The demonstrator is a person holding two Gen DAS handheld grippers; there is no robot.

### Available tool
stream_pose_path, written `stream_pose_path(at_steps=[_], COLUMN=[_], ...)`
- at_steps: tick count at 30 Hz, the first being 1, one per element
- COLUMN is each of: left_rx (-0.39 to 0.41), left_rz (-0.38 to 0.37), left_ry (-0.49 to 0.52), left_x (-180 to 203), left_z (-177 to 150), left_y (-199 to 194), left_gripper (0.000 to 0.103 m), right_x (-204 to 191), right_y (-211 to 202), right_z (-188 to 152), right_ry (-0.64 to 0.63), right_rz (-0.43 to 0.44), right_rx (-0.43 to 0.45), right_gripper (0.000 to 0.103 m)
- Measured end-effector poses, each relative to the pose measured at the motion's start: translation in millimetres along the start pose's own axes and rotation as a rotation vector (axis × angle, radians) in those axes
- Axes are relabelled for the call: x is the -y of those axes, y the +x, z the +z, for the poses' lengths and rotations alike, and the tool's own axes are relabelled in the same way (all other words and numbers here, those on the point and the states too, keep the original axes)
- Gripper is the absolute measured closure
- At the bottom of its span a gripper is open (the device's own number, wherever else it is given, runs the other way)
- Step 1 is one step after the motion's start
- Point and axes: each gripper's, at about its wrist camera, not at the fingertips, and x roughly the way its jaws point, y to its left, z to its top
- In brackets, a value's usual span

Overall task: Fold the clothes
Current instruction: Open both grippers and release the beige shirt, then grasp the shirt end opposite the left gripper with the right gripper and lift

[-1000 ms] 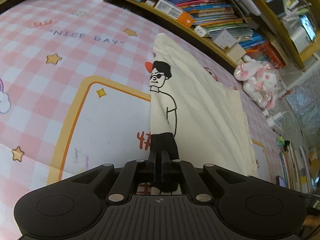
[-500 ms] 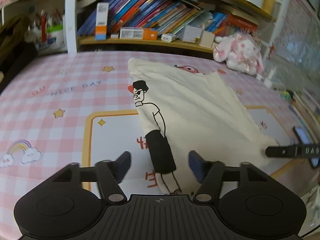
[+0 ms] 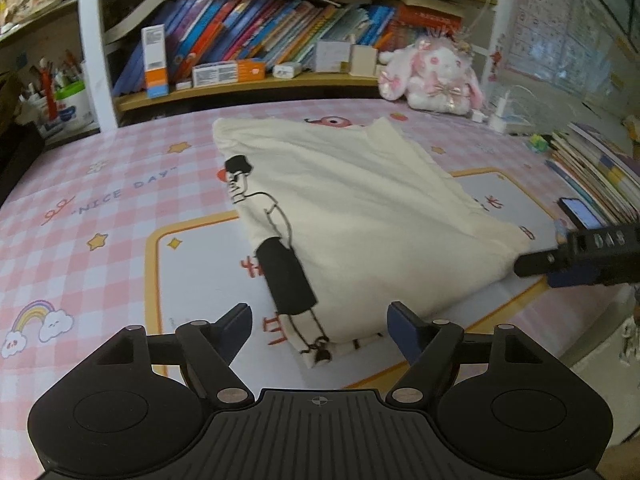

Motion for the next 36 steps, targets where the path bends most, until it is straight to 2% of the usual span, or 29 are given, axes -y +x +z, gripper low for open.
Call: stream_pose_path(at_steps=[3, 8, 10, 15, 16, 17, 18, 19, 20, 24, 26, 29, 32, 36], left_rx=[0.009, 0.054, 0.055, 0.045, 0.046, 0.046, 0.044, 0.039, 0.034, 0.024, 0.022, 0.023, 0.027, 0.033], left_rz=[0.006, 0.081, 0.084, 0.069, 0.067, 0.061, 0.048, 0.041, 0.039, 0.076, 0.109, 0.165, 0.205, 0.199], left_ry=[0.044, 0.174, 0.207, 0.182, 0.175, 0.17, 0.167, 0.171, 0.18, 0.262, 0.285, 0.319, 0.377, 0.432], left_x=[11.8, 45.6, 58.8, 73.4, 75.6, 77.5, 80.1, 83.5, 87.3, 106.1, 111.8, 118.2, 128.1, 138.2], left_z=[1.2, 3.2, 4.9, 8.9, 9.4, 9.6, 9.1, 8.5, 8.1, 7.7, 9.0, 11.9, 14.0, 13.4], left_y=[2.9, 9.7, 11.6, 14.3, 14.1, 14.1, 15.2, 17.1, 19.3, 30.8, 38.5, 51.5, 62.2, 64.8], left_gripper=[0.027, 0.023, 0.019, 0.019, 0.019, 0.019, 0.019, 0.019, 0.019, 0.019, 0.019, 0.019, 0.02, 0.02], right_x=[10.3, 21.0, 26.1, 38.5, 39.4, 40.1, 40.4, 40.6, 41.3, 52.6, 55.6, 48.4, 35.4, 27.7], right_y=[3.4, 15.1, 19.8, 33.3, 35.5, 37.8, 40.1, 42.5, 45.0, 43.4, 36.9, 26.5, 19.5, 17.1], right_z=[6.0, 23.5, 30.9, 45.5, 48.0, 50.1, 51.8, 53.6, 55.5, 71.8, 82.4, 95.3, 102.5, 104.2], right_ry=[0.054, 0.03, 0.014, -0.021, -0.031, -0.04, -0.051, -0.064, -0.065, 0.077, 0.146, 0.171, 0.139, 0.068], right_rz=[0.029, 0.063, 0.077, 0.123, 0.137, 0.152, 0.166, 0.178, 0.199, 0.348, 0.442, 0.534, 0.568, 0.524], right_rx=[-0.013, -0.032, -0.046, -0.087, -0.096, -0.106, -0.119, -0.136, -0.164, -0.233, -0.239, -0.236, -0.235, -0.229], right_gripper=[0.039, 0.039, 0.039, 0.042, 0.047, 0.058, 0.062, 0.071, 0.087, 0.091, 0.095, 0.096, 0.096, 0.096])
